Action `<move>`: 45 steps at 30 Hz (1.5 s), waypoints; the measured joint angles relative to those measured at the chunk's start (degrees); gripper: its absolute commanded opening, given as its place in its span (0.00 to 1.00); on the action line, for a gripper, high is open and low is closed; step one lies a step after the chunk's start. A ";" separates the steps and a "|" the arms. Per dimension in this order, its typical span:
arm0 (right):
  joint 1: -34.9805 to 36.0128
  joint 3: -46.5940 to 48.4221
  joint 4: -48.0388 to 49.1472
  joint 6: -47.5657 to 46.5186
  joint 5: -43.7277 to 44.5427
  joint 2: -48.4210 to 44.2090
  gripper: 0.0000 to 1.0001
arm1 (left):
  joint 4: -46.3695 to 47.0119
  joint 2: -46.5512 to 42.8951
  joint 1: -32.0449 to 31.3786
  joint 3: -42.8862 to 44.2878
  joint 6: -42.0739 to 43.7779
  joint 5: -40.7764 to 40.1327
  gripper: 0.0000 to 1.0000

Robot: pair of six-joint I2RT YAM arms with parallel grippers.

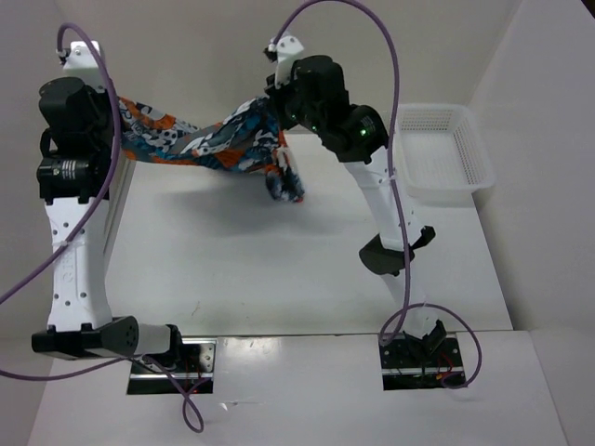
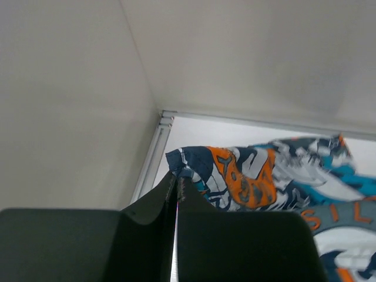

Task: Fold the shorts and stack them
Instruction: Flatten the shorts out

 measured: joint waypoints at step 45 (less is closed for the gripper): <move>-9.64 -109.09 76.91 -4.13 1.68 -51.91 0.00 | 6.32 10.88 2.14 1.70 -0.02 2.56 0.00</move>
